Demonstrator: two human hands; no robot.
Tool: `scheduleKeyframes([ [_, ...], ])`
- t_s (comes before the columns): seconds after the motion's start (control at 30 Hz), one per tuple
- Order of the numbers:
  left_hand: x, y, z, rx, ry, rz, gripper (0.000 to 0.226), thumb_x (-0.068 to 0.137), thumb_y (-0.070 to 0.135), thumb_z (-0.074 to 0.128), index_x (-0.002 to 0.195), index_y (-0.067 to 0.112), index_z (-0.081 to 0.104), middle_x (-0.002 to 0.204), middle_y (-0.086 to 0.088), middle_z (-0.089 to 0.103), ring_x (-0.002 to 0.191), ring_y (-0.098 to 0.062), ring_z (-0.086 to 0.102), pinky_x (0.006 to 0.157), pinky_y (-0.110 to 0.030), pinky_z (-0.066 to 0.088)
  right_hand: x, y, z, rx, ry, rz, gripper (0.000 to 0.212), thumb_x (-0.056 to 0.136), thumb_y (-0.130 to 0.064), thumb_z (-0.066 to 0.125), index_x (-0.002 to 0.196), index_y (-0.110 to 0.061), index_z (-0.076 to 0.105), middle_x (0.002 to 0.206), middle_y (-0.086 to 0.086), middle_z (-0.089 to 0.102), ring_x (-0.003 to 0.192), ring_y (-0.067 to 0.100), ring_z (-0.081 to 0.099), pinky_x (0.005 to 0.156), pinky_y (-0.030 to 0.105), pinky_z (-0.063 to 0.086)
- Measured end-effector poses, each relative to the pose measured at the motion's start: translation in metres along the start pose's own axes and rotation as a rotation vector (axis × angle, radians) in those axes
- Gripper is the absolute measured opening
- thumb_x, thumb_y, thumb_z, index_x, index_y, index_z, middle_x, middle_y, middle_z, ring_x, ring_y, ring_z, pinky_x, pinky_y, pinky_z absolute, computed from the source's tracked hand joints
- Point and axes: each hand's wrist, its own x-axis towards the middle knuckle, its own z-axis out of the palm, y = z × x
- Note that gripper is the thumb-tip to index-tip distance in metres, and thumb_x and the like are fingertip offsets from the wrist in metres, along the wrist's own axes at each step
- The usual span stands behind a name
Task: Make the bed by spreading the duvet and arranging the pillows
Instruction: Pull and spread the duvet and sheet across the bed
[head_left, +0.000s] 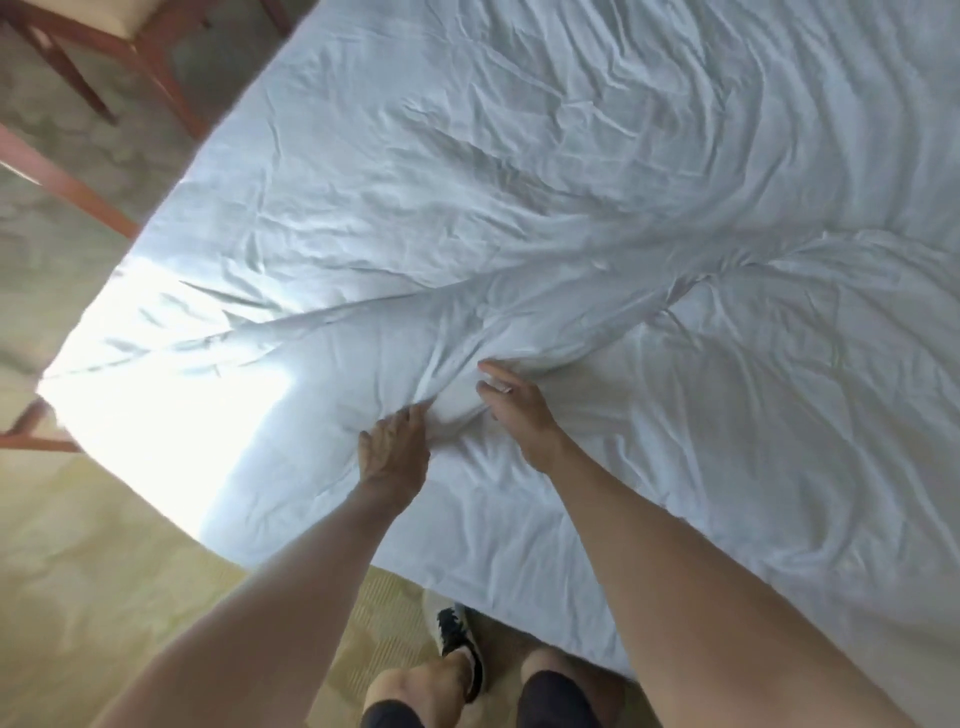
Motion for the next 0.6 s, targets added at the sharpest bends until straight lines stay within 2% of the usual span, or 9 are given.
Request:
scheduleKeyframes([
  [0.1, -0.002, -0.017, -0.018, -0.099, 0.004, 0.039, 0.049, 0.096, 0.020, 0.051, 0.144, 0.020, 0.036, 0.145, -0.005, 0.045, 0.132, -0.030, 0.044, 0.102, -0.044, 0.038, -0.008, -0.014, 0.022, 0.047, 0.074, 0.002, 0.041, 0.092, -0.006, 0.060, 0.133, -0.010, 0.058, 0.129, -0.007, 0.056, 0.113, 0.008, 0.054, 0.099, 0.025, 0.045],
  [0.17, -0.003, -0.027, -0.037, -0.158, 0.022, 0.048, 0.048, 0.097, 0.020, 0.050, 0.143, 0.018, 0.037, 0.144, -0.008, 0.043, 0.131, -0.034, 0.044, 0.101, -0.046, 0.039, -0.011, -0.029, 0.030, 0.111, 0.112, 0.019, 0.037, 0.092, -0.004, 0.059, 0.129, -0.010, 0.061, 0.130, -0.001, 0.059, 0.108, 0.013, 0.059, 0.097, 0.033, 0.050],
  [0.27, 0.001, -0.040, -0.081, -0.174, 0.058, 0.014, 0.038, 0.101, 0.022, 0.041, 0.138, 0.014, 0.040, 0.135, -0.014, 0.045, 0.122, -0.038, 0.048, 0.095, -0.047, 0.041, -0.013, -0.072, 0.039, 0.242, 0.080, 0.082, 0.032, 0.094, -0.002, 0.058, 0.125, -0.009, 0.062, 0.121, 0.006, 0.060, 0.086, 0.015, 0.062, 0.083, 0.033, 0.056],
  [0.33, 0.008, -0.043, -0.118, -0.222, 0.098, -0.015, 0.032, 0.102, 0.021, 0.039, 0.132, 0.010, 0.042, 0.130, -0.017, 0.046, 0.117, -0.042, 0.051, 0.092, -0.049, 0.042, -0.008, -0.105, 0.044, 0.274, 0.047, 0.066, 0.036, 0.094, 0.001, 0.057, 0.130, -0.005, 0.058, 0.107, 0.007, 0.060, 0.075, 0.016, 0.060, 0.081, 0.032, 0.055],
  [0.43, 0.022, -0.043, -0.176, -0.289, 0.185, -0.031, 0.026, 0.100, 0.014, 0.039, 0.125, 0.008, 0.043, 0.126, -0.020, 0.044, 0.112, -0.047, 0.053, 0.088, -0.051, 0.041, 0.005, -0.158, 0.046, 0.299, 0.025, 0.012, 0.043, 0.093, 0.005, 0.055, 0.134, -0.004, 0.054, 0.096, 0.006, 0.060, 0.078, 0.020, 0.062, 0.083, 0.033, 0.054],
  [0.53, 0.040, -0.041, -0.235, -0.250, 0.265, 0.033, 0.027, 0.096, 0.005, 0.035, 0.122, 0.009, 0.041, 0.120, -0.021, 0.042, 0.104, -0.049, 0.055, 0.084, -0.051, 0.041, 0.020, -0.201, 0.040, 0.219, 0.022, -0.049, 0.051, 0.087, 0.011, 0.054, 0.134, -0.009, 0.055, 0.091, 0.007, 0.064, 0.088, 0.023, 0.065, 0.086, 0.039, 0.055],
  [0.6, 0.054, -0.042, -0.270, -0.128, 0.303, 0.109, 0.032, 0.093, 0.000, 0.037, 0.123, 0.010, 0.039, 0.119, -0.019, 0.040, 0.099, -0.048, 0.057, 0.078, -0.051, 0.041, 0.033, -0.224, 0.033, 0.110, 0.023, -0.098, 0.053, 0.086, 0.008, 0.055, 0.135, -0.012, 0.055, 0.092, 0.010, 0.066, 0.081, 0.024, 0.061, 0.067, 0.033, 0.052],
])
